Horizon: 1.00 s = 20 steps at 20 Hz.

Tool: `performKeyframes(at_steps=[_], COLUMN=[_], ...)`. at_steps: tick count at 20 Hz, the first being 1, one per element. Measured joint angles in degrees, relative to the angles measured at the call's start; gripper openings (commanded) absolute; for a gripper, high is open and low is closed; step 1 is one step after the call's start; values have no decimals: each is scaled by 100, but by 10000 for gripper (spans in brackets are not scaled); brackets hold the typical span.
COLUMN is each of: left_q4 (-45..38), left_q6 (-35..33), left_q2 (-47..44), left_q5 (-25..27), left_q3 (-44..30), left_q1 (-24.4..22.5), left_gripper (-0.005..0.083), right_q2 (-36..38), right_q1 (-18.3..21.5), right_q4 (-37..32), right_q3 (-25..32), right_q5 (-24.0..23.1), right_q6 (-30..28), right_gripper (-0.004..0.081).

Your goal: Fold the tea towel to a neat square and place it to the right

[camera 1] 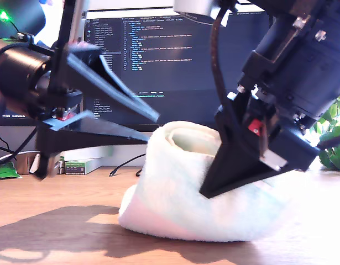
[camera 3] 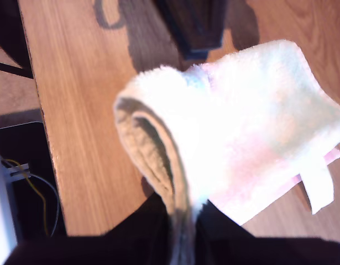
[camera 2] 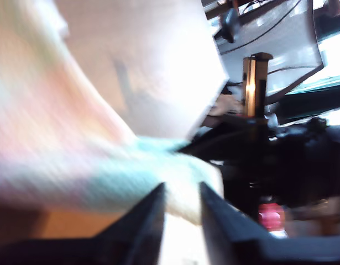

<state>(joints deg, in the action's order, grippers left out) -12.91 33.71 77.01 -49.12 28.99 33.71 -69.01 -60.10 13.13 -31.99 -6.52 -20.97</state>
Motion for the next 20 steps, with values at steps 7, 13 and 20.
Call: performKeyframes(at_steps=[7, 13, 20], left_q4=[498, 282, -210], left_q6=[-1464, -1917, -2026], left_q2=[-2, 516, 1158], left_q5=[1882, 2065, 2129], left_q3=[15, 15, 15], left_q1=[173, 503, 564], left_gripper=[-19, -19, -19], right_q2=[0, -2, -2], right_q1=[-232, -339, -352], right_q4=[450, 1049, 1871], right_q3=[0, -323, -730], right_q5=[236, 315, 684], right_q6=[234, 470, 898], right_gripper=[-13, -13, -13])
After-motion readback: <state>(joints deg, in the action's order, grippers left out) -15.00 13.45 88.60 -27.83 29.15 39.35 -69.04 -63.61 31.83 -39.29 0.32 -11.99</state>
